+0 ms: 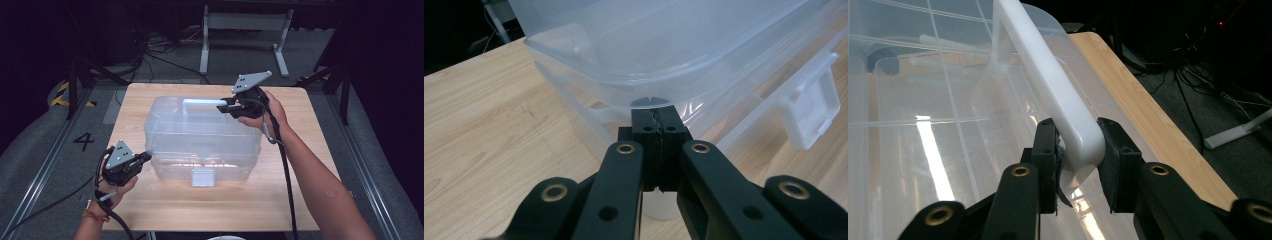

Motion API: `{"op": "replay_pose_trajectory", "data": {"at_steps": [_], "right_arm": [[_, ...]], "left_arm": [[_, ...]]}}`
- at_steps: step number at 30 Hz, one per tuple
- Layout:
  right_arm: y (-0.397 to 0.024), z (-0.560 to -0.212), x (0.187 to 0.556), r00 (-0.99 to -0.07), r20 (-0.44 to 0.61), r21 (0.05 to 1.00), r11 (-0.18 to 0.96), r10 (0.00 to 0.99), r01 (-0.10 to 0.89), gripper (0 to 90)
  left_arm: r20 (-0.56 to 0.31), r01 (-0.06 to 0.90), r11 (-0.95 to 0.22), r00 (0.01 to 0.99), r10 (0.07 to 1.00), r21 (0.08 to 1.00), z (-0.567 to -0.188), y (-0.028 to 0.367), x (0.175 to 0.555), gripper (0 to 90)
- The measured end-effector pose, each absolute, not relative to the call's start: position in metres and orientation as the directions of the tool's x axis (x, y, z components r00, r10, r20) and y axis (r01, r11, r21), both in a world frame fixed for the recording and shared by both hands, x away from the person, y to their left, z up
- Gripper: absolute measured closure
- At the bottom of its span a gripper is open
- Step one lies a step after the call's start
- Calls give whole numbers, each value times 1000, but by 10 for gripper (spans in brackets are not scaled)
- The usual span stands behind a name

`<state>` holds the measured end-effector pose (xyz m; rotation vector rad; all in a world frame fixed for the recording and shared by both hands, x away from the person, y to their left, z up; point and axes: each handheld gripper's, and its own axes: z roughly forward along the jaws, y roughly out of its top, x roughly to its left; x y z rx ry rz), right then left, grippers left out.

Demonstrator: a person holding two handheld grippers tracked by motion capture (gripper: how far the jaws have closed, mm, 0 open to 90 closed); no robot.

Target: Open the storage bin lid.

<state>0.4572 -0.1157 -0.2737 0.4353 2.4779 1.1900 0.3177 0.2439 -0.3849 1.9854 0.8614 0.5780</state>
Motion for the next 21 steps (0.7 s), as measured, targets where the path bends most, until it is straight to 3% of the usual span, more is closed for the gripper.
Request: {"op": "replay_pose_trajectory", "data": {"at_steps": [2,4,7,14,21], "right_arm": [[-117,-273,456,-884,-188,795,594,427,118,702],[-121,-270,454,-871,-189,806,578,453,126,604],[-132,-266,449,-859,-202,821,559,471,114,614],[-161,-261,433,-835,-232,845,528,499,81,521],[-194,-263,426,-818,-199,868,485,540,109,460]], "left_arm": [[72,347,-382,653,754,856,-384,244,317,899],[73,345,-383,654,753,857,-384,245,318,899],[72,342,-380,655,752,859,-383,244,318,899],[76,337,-377,650,756,862,-381,244,316,899],[92,329,-390,651,753,860,-380,243,315,898]]}}
